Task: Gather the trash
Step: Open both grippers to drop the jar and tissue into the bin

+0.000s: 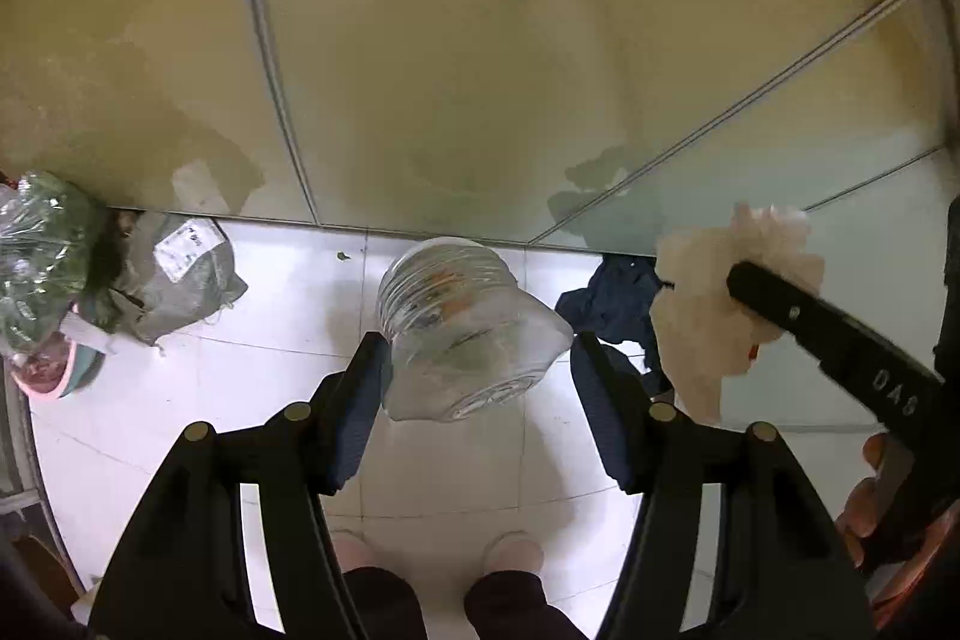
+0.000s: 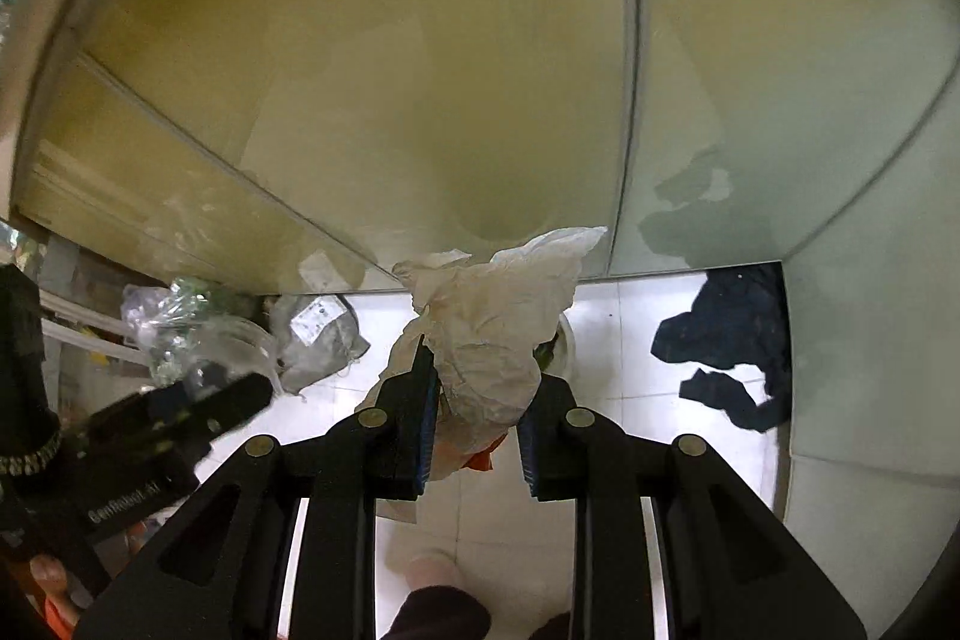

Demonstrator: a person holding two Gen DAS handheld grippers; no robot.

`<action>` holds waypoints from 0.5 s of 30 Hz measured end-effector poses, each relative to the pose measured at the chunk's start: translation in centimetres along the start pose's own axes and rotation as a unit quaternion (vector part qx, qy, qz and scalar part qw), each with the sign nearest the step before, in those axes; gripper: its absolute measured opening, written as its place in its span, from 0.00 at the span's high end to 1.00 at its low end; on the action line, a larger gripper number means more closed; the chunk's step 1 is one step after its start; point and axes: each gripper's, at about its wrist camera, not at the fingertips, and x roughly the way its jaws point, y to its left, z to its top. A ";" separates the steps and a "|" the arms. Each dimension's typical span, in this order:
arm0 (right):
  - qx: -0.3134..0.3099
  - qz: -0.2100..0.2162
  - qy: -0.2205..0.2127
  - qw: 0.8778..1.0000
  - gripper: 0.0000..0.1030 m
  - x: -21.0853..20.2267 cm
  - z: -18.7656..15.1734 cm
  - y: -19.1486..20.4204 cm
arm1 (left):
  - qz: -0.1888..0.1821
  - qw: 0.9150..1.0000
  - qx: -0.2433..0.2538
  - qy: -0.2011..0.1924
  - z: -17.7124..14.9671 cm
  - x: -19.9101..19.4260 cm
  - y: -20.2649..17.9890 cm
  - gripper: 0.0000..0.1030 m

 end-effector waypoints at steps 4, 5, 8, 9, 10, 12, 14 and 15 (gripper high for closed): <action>-0.011 0.008 0.000 1.000 0.77 2.8 1.0 -0.8 | 0.001 1.000 0.003 -0.001 0.7 2.7 0.1 0.40; -0.018 0.013 -0.001 1.000 0.76 3.5 1.2 -0.8 | 0.002 1.000 0.005 -0.002 0.8 3.1 0.1 0.40; -0.032 0.020 0.012 0.999 0.69 5.3 1.8 -0.4 | 0.007 1.000 0.010 -0.001 0.9 4.4 0.1 0.40; -0.030 0.027 0.022 0.999 0.66 6.0 2.0 -0.4 | 0.004 1.000 0.009 0.001 1.0 4.9 0.2 0.40; -0.024 0.035 0.030 0.999 0.62 6.5 2.1 -0.6 | -0.002 1.000 0.008 0.005 1.0 5.4 0.2 0.40; -0.015 0.043 0.033 0.998 0.58 6.9 2.1 -1.1 | -0.008 1.000 0.011 0.010 1.1 6.3 0.0 0.40; -0.013 0.033 0.030 0.999 0.55 6.9 2.0 -1.5 | -0.010 1.000 0.016 0.011 1.1 7.1 -0.4 0.41; -0.016 0.026 0.029 0.999 0.54 6.8 1.8 -1.6 | -0.012 1.000 0.018 0.013 1.1 7.6 -0.6 0.40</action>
